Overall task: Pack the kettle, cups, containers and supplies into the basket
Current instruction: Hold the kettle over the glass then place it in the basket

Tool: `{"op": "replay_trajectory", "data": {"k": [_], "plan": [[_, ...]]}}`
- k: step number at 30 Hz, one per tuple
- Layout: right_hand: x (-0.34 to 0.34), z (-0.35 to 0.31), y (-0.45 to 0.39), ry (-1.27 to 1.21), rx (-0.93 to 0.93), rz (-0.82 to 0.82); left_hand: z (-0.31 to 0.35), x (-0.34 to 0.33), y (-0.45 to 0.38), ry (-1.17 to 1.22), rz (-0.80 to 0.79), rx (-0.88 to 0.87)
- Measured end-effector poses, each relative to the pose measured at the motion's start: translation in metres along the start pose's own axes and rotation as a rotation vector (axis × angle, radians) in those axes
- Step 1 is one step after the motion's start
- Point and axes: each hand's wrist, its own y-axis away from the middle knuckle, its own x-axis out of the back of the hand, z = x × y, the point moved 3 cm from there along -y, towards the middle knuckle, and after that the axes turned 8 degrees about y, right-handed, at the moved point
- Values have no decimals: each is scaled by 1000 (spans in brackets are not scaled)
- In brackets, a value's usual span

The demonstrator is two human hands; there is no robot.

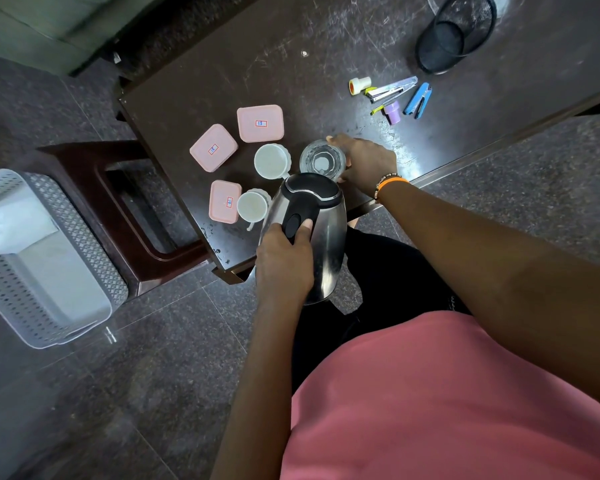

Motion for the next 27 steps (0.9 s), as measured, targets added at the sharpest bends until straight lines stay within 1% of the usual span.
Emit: {"op": "replay_trajectory", "data": {"k": [22, 27], "plan": [[-1, 1, -1, -22, 12, 6, -1, -1, -4, -12, 22, -12], [0, 1, 0, -25, 18, 23, -3, 0, -4, 17, 20, -29]]}}
